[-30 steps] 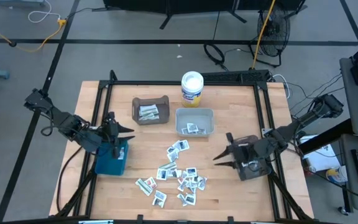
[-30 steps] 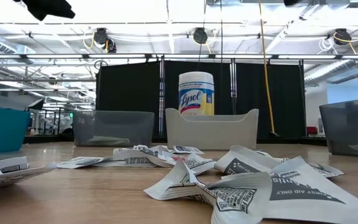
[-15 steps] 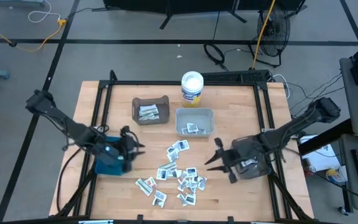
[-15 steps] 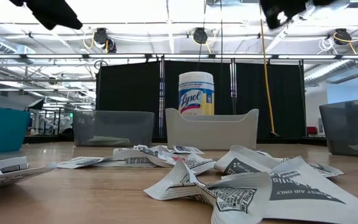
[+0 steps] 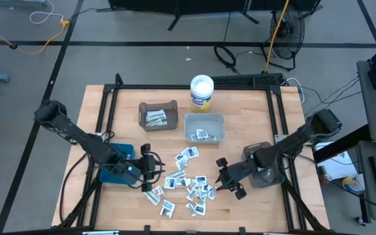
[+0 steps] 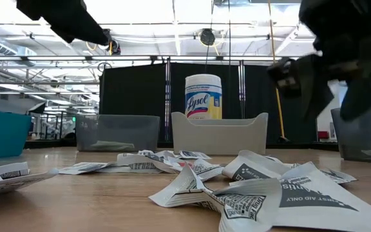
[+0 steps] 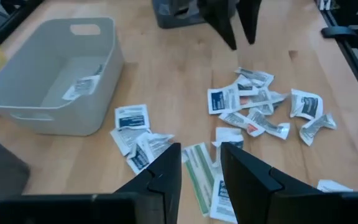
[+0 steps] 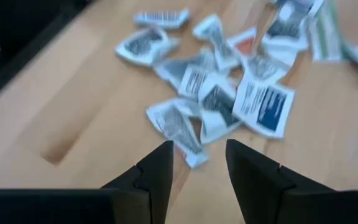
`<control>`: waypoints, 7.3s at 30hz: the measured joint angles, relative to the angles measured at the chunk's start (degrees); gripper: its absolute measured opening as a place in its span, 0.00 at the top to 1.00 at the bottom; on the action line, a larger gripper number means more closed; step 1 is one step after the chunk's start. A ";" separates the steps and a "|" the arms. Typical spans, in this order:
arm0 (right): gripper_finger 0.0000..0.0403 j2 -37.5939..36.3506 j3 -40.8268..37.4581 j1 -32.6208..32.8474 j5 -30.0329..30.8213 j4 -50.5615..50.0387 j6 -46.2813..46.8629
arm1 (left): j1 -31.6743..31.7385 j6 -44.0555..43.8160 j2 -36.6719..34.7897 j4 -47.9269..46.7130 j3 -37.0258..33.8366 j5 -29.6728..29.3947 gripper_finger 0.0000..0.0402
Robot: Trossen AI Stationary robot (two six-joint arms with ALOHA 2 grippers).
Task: Pick & Place First Aid Supplies
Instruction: Put the gray towelette pack into the gray bin
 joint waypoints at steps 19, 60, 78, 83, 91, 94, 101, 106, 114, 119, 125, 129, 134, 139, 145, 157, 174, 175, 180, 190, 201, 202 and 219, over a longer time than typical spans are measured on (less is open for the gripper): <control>0.59 9.64 0.08 0.26 -0.09 21.25 -3.63 | -0.11 -0.60 6.26 5.29 0.00 0.32 0.71; 0.40 12.64 2.89 -0.87 4.61 8.92 1.27 | -0.11 -0.01 6.26 5.30 0.00 -0.05 0.71; 0.39 10.67 1.62 -1.60 6.08 1.85 8.83 | -0.09 0.90 6.26 7.34 0.00 -0.14 0.71; 0.41 10.67 1.60 -1.62 6.10 1.93 10.55 | -0.09 1.12 6.26 8.10 0.00 -0.12 0.71; 0.47 10.72 1.57 -1.62 6.05 2.61 10.39 | -0.09 1.14 6.26 8.08 0.00 -0.12 0.71; 0.48 10.72 1.57 -1.62 6.03 2.85 9.83 | -0.09 1.21 6.26 8.08 0.00 -0.12 0.71; 0.51 10.74 1.57 -1.62 5.99 2.85 9.02 | -0.09 1.28 6.26 8.08 0.00 -0.22 0.71; 0.55 10.74 1.55 -1.53 5.95 2.97 8.40 | -0.09 1.28 6.26 8.06 0.00 -1.11 0.71; 0.62 10.02 1.48 -1.51 6.00 2.71 7.52 | -0.09 1.25 6.26 8.04 0.00 -1.35 0.71; 0.67 7.72 1.40 -1.51 6.03 2.43 6.54 | -0.09 1.25 6.26 8.01 0.00 -1.41 0.71; 0.72 5.24 1.40 -1.51 6.03 2.08 5.57 | -0.09 1.21 6.26 7.82 0.00 -1.41 0.71; 0.75 4.24 1.43 -1.51 6.03 1.96 5.01 | -0.09 1.21 6.26 7.75 0.00 -1.41 0.71; 0.77 3.02 1.46 -1.51 6.06 2.19 4.35 | -0.09 1.23 6.26 7.75 0.00 -1.41 0.71; 0.77 3.00 1.46 -1.51 6.11 2.05 4.35 | -0.09 1.23 6.26 7.75 0.00 -1.41 0.71; 0.77 3.00 1.48 -1.51 6.23 1.75 4.10 | -0.10 1.22 6.26 7.75 0.00 -1.41 0.71; 0.77 1.44 1.57 -4.19 6.31 2.16 -1.42 | -0.09 1.56 6.26 7.77 0.00 -1.41 0.71; 0.77 -6.80 1.57 -14.66 10.97 5.31 -10.11 | -0.10 2.87 6.23 8.15 -0.02 -1.52 0.71; 0.77 -7.11 1.57 -15.44 11.03 5.40 -10.58 | -0.09 3.05 6.23 8.14 -0.02 -1.52 0.71; 0.77 -7.34 1.57 -20.43 13.87 6.74 -12.37 | -0.09 3.02 6.23 8.15 -0.02 -1.54 0.71; 0.77 -7.34 1.57 -29.86 13.60 8.43 -8.47 | -0.04 3.46 6.23 8.21 -0.02 -2.19 0.71; 0.77 -7.31 1.57 -32.70 13.53 7.74 -5.93 | -0.04 3.55 6.23 8.25 -0.02 -3.07 0.71; 0.77 -7.29 1.57 -32.70 13.53 7.76 -5.93 | -0.04 3.55 6.23 8.25 -0.02 -3.07 0.71; 0.77 0.24 1.47 -34.25 13.51 9.83 0.57 | -0.04 4.07 6.23 9.64 -0.02 -3.61 0.71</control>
